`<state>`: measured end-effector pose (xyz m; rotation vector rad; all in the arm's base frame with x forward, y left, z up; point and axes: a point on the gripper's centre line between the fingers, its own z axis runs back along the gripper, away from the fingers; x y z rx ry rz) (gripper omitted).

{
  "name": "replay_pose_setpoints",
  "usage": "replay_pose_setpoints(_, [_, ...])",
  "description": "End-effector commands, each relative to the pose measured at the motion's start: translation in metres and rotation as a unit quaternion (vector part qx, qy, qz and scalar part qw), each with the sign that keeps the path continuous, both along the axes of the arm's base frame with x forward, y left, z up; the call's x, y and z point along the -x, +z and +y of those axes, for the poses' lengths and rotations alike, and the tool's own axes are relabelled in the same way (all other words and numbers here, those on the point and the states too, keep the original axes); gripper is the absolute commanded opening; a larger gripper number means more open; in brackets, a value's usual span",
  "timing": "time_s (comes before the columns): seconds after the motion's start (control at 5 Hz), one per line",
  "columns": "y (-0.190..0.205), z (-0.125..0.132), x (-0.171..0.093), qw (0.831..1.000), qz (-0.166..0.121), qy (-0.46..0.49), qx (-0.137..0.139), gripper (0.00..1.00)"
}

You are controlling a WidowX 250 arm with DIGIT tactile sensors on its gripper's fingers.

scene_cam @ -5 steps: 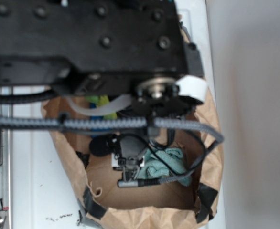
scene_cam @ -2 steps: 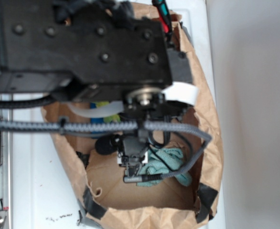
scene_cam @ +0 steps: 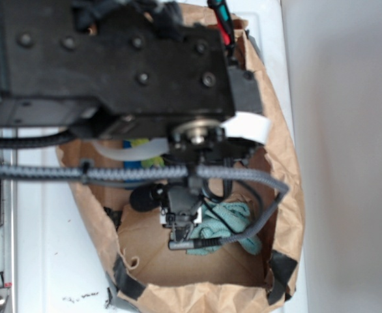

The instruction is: Grab the blue cloth.

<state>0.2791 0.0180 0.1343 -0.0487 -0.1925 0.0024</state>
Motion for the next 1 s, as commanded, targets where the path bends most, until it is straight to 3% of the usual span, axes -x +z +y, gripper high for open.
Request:
replay_pose_setpoints(0.0, [-0.019, -0.007, -0.015, 0.997, -0.062, -0.050, -0.019, 1.00])
replay_pose_setpoints(0.2, [-0.033, -0.020, -0.015, 0.992, -0.073, -0.099, -0.012, 1.00])
replay_pose_setpoints(0.6, [-0.030, -0.047, -0.025, 0.990, -0.073, -0.119, 0.022, 1.00])
replay_pose_setpoints(0.8, [-0.030, -0.059, -0.028, 0.990, -0.074, -0.120, 0.024, 1.00])
